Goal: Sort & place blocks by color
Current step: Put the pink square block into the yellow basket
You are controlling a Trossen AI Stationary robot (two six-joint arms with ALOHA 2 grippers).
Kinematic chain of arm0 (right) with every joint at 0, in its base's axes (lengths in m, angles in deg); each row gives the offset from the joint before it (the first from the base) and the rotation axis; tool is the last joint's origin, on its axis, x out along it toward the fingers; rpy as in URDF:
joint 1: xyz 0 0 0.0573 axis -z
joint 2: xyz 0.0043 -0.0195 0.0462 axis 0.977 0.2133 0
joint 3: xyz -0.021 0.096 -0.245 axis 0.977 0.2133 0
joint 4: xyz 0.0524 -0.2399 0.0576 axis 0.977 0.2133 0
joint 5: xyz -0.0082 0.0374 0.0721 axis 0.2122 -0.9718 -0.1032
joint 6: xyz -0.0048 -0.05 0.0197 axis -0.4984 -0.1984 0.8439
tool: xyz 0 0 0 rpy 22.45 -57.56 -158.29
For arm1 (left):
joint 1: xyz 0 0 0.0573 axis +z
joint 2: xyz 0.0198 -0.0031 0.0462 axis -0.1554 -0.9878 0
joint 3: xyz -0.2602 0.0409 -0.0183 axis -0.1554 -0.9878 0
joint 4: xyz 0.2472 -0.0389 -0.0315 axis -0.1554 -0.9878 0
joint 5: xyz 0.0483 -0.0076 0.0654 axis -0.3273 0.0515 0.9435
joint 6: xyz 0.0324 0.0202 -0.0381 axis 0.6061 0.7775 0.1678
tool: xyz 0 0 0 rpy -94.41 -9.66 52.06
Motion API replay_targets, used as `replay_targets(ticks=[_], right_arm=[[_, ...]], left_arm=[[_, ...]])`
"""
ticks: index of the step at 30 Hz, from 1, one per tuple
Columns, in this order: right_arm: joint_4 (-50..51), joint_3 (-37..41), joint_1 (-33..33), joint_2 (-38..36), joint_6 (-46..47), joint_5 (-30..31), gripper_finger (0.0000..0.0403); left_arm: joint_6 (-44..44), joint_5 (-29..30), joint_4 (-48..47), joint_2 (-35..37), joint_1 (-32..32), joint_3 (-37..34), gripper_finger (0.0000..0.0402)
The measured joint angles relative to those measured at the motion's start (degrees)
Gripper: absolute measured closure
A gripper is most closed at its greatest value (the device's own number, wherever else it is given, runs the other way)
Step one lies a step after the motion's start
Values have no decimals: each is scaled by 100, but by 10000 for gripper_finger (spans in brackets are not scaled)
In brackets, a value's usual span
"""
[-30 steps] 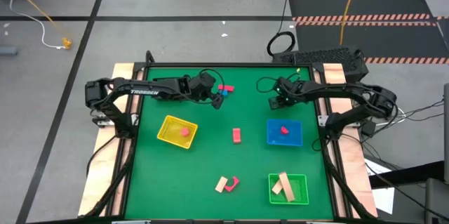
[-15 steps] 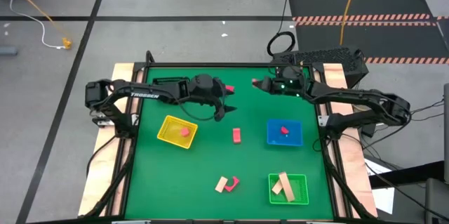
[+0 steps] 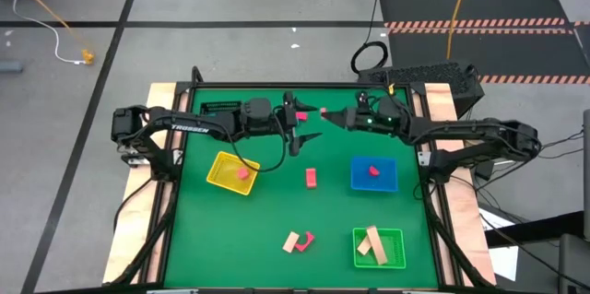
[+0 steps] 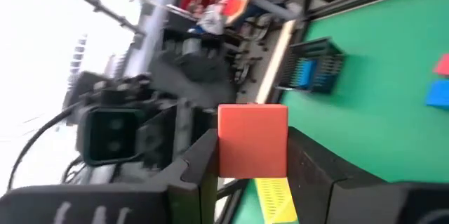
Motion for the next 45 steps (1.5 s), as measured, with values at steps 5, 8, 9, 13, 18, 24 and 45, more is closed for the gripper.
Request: replay_targets(ticks=[5,8,9,13,18,24,45], right_arm=[[-230,0,-282,0,15,0,290],[-310,0,-427,35,17,3,290],[-323,0,-472,45,17,4,290],[-381,-2,-611,168,19,15,290],[-717,0,-660,395,26,28,290],[-1209,0,-660,571,23,27,290],[-1188,0,-647,607,269,-26,234]], left_arm=[[-2,0,-2,0,-2,0,50],[-103,0,4,0,-2,0,50],[-166,0,22,0,-2,0,50],[-362,-2,172,0,-17,2,50],[-410,-2,201,0,-78,0,51],[-422,-2,55,0,-183,2,51],[-668,-14,83,0,-240,6,256]])
